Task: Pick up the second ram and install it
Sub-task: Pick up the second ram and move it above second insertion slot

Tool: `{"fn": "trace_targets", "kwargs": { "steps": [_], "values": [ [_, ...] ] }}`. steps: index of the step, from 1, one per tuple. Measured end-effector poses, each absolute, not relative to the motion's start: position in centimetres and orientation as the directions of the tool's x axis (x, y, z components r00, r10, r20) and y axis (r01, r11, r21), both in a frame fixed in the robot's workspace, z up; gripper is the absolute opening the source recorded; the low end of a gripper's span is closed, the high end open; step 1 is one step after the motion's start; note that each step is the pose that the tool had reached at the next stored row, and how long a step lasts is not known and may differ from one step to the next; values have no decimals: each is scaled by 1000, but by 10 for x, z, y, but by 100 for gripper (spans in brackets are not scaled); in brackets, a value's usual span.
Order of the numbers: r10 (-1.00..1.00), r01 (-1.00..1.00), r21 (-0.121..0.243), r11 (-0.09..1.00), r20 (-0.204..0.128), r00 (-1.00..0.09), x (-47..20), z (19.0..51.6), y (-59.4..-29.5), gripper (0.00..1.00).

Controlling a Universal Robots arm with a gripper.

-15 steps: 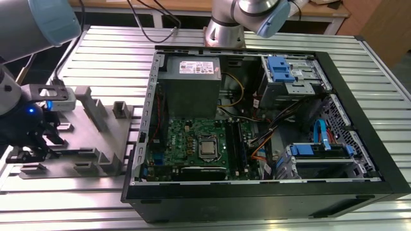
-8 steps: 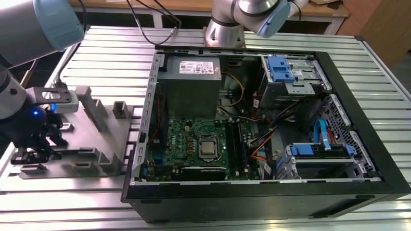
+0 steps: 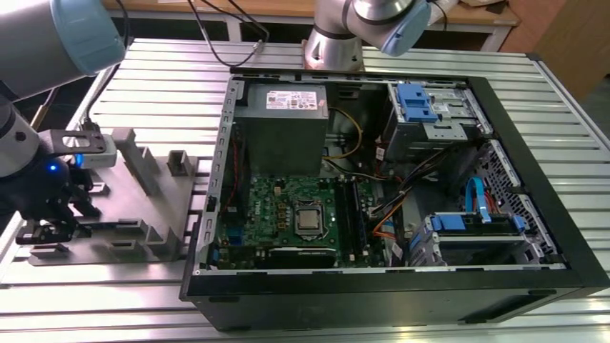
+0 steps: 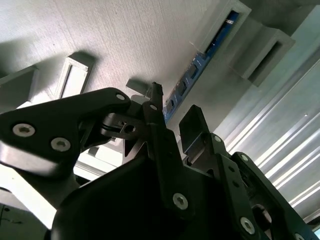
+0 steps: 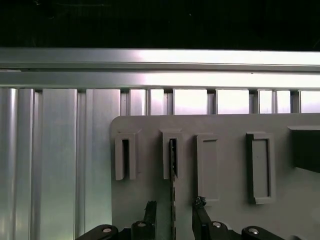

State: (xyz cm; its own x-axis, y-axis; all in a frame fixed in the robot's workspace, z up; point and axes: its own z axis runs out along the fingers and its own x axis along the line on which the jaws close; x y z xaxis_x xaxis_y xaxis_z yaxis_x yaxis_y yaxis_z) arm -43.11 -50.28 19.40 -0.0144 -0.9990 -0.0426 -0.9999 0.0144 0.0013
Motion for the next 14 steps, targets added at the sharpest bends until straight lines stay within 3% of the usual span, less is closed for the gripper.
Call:
{"fn": "trace_targets", "kwargs": {
  "steps": [10, 12, 13, 14],
  "values": [
    [-999, -1000, 1, 14, -44, -14, -431, 197, -503, 37],
    [-999, -1000, 1, 14, -44, -14, -431, 197, -503, 25],
    [-999, -1000, 1, 14, -44, -14, -431, 198, -503, 25],
    [-999, -1000, 1, 14, -44, -14, -431, 198, -503, 18]
  ]
}}
